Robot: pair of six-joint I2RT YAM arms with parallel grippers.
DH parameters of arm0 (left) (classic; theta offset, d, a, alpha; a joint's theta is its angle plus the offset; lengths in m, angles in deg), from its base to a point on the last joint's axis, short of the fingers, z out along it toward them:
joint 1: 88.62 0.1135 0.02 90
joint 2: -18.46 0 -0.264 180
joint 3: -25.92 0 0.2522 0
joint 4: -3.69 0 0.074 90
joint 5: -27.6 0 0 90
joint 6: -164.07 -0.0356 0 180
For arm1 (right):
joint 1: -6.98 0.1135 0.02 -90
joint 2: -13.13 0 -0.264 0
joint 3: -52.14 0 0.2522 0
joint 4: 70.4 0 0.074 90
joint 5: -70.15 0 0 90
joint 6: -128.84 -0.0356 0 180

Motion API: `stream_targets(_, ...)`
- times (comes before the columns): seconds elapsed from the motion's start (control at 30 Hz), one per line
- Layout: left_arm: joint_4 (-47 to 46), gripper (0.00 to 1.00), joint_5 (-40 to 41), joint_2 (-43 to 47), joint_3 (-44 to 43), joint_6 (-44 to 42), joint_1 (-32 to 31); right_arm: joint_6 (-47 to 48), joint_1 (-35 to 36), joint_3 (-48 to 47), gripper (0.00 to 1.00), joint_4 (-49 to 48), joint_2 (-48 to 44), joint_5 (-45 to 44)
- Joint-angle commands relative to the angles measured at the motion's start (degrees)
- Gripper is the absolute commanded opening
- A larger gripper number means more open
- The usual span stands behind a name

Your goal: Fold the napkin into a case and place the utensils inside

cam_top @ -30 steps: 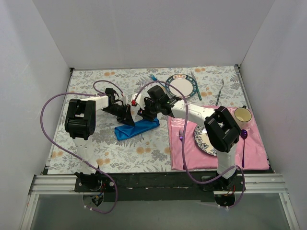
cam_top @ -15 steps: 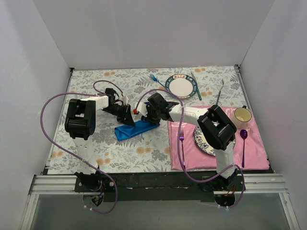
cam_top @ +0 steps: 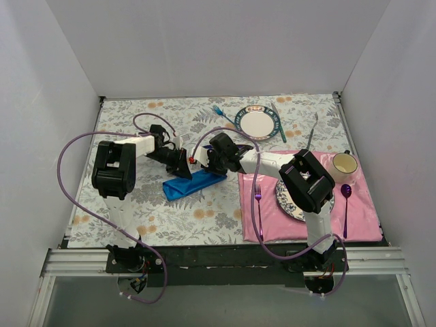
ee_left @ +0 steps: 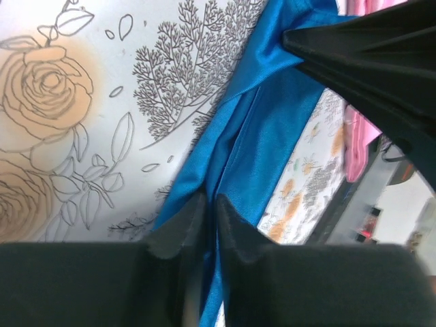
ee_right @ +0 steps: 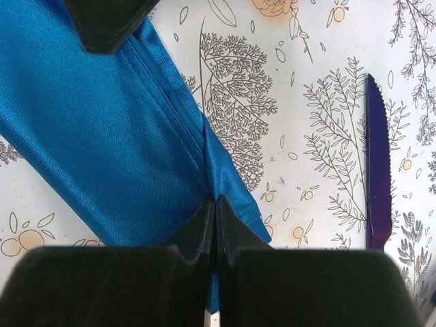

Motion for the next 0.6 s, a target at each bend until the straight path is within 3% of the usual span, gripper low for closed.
stream_targets(0.0, -1.4, 0.2, 1.8, 5.4, -1.4, 2.0, 1.9, 1.0, -0.3, 1.3, 0.02, 1.8, 2.5, -1.9)
stream_targets(0.07, -2.8, 0.31, -2.0, 8.6, -1.4, 3.3, 4.5, 1.0, -0.4, 1.6, 0.01, 1.9, 2.6, -2.3)
stream_targets(0.27, -1.1, 0.42, -11.0, 17.3, 0.3, 5.6, 7.9, 0.6, -0.4, 2.3, 0.01, 2.0, 2.6, -2.8)
stream_targets(0.43, 1.2, 0.35, -15.1, 22.0, 7.2, 8.6, 6.5, -0.3, -0.3, 2.6, 0.01, 1.7, 2.5, -3.6)
stream_targets(0.57, -4.5, 0.26, -13.2, 23.5, 13.1, 15.1, 2.6, -1.4, -0.3, 3.4, 0.01, 1.5, 2.5, -4.3)
